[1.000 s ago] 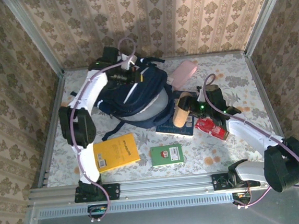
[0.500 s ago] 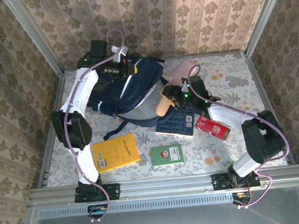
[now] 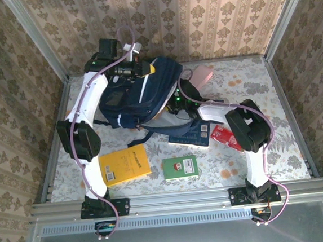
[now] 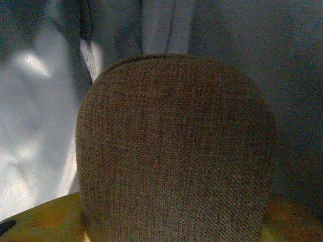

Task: Pack the student bag

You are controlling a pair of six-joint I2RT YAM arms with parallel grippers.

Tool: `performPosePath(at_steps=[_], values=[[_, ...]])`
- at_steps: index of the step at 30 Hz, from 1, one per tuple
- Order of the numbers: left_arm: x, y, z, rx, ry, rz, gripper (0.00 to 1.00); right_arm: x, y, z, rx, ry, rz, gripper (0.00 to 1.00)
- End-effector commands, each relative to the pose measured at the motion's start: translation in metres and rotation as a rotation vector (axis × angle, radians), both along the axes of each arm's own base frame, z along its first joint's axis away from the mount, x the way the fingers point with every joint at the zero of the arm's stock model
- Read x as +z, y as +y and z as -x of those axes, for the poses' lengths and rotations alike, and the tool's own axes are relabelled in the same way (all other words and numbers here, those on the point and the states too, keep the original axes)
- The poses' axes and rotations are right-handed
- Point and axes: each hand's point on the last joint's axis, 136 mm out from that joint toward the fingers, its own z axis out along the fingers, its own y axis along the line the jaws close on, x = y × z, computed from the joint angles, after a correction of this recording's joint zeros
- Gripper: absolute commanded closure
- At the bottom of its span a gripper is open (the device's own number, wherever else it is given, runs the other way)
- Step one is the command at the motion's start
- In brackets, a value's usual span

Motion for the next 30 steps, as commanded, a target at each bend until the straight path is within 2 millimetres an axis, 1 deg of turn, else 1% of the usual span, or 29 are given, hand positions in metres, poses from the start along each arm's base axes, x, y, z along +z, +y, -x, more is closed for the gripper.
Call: performPosePath(at_steps=[1, 3, 5, 7, 10, 14, 16, 18, 19, 21, 22, 23, 27, 28, 30], values=[[0.056, -0.014, 0.018, -0.118, -0.130, 0.141, 1.00, 0.029, 0.024, -0.026, -0.040, -0.103, -0.027, 0.91], [0.056, -0.017, 0.020, -0.131, -0.129, 0.146, 1.00, 0.025, 0.036, -0.031, -0.034, -0.101, -0.010, 0.87], [0.057, -0.019, 0.023, -0.144, -0.130, 0.151, 1.00, 0.019, 0.048, -0.034, -0.033, -0.098, 0.019, 0.85], [0.059, -0.021, 0.025, -0.152, -0.129, 0.158, 1.00, 0.009, 0.057, -0.036, -0.046, -0.086, 0.053, 0.84], [0.063, -0.024, 0.028, -0.169, -0.133, 0.176, 1.00, -0.005, 0.069, -0.042, -0.081, -0.068, 0.072, 0.77], [0.069, -0.022, 0.026, -0.173, -0.139, 0.196, 1.00, -0.017, 0.086, -0.052, -0.094, -0.052, 0.098, 0.56], [0.071, -0.020, 0.025, -0.170, -0.140, 0.205, 1.00, -0.019, 0.090, -0.054, -0.104, -0.051, 0.116, 0.42], [0.071, -0.016, 0.022, -0.162, -0.137, 0.210, 1.00, -0.014, 0.093, -0.055, -0.098, -0.068, 0.120, 0.30], [0.071, -0.014, 0.021, -0.156, -0.134, 0.211, 1.00, -0.013, 0.093, -0.055, -0.098, -0.074, 0.125, 0.27], [0.071, -0.010, 0.018, -0.147, -0.132, 0.218, 1.00, -0.008, 0.092, -0.055, -0.096, -0.089, 0.131, 0.16], [0.071, -0.008, 0.016, -0.143, -0.132, 0.221, 1.00, -0.005, 0.092, -0.055, -0.093, -0.096, 0.133, 0.14], [0.071, -0.006, 0.015, -0.140, -0.132, 0.222, 1.00, -0.003, 0.092, -0.055, -0.090, -0.102, 0.133, 0.08], [0.074, -0.002, 0.013, -0.130, -0.136, 0.226, 1.00, 0.006, 0.094, -0.052, -0.074, -0.132, 0.103, 0.04], [0.074, -0.001, 0.012, -0.127, -0.137, 0.225, 1.00, 0.008, 0.094, -0.052, -0.071, -0.142, 0.091, 0.00], [0.074, 0.002, 0.011, -0.122, -0.137, 0.225, 1.00, 0.013, 0.095, -0.051, -0.062, -0.163, 0.067, 0.00]])
